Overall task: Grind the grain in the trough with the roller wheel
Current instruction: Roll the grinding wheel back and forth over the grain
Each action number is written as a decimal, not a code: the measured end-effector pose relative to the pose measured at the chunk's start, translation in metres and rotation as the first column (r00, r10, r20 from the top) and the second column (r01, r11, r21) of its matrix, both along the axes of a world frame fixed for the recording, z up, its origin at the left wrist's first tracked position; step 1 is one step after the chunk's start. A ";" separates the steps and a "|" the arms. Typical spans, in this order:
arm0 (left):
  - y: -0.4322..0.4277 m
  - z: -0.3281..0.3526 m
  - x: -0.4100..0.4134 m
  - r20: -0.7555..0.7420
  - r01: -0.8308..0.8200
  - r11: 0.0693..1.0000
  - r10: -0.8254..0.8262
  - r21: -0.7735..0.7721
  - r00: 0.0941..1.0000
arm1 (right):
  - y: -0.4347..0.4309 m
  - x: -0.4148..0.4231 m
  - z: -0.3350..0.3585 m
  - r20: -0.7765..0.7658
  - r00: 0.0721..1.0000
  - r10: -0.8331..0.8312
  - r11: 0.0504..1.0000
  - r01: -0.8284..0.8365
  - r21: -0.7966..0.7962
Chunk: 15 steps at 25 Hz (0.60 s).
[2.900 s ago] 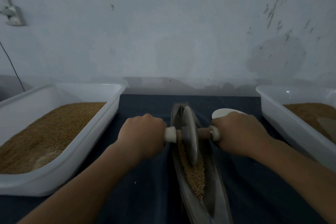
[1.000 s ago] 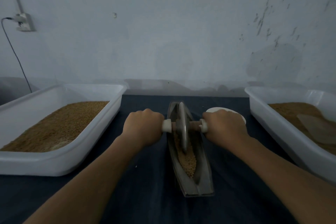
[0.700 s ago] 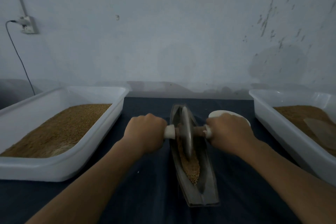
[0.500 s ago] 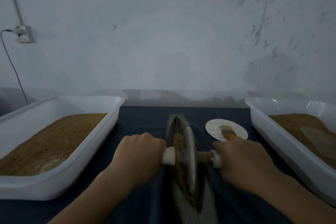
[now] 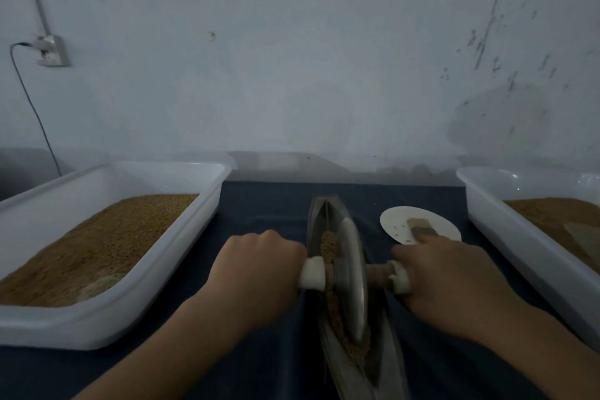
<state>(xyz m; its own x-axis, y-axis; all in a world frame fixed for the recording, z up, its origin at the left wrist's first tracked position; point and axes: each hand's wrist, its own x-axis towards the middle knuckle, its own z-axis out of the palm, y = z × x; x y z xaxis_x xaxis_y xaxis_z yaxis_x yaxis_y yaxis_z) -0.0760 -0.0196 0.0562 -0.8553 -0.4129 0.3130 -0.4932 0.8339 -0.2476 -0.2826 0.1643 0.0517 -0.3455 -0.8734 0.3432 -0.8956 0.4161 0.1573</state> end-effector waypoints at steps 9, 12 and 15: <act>-0.027 0.013 -0.042 -0.037 -0.131 0.989 0.133 0.068 0.990 | -0.061 -0.014 0.030 0.046 0.997 -0.061 0.994 0.056 0.097; -0.010 0.006 -0.017 -0.016 -0.080 0.996 0.080 0.048 0.997 | -0.031 -0.006 0.018 0.048 0.998 -0.031 0.995 0.026 0.099; 0.005 -0.001 0.004 -0.012 -0.005 0.999 0.004 -0.053 1.000 | 0.004 0.003 0.005 -0.018 1.000 -0.020 0.998 0.021 0.059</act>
<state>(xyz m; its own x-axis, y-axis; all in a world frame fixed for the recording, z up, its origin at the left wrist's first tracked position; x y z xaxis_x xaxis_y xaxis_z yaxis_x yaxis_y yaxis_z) -0.0725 -0.0146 0.0554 -0.8496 -0.3991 0.3447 -0.4999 0.8176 -0.2855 -0.2795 0.1680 0.0565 -0.3579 -0.8851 0.2976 -0.8839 0.4239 0.1975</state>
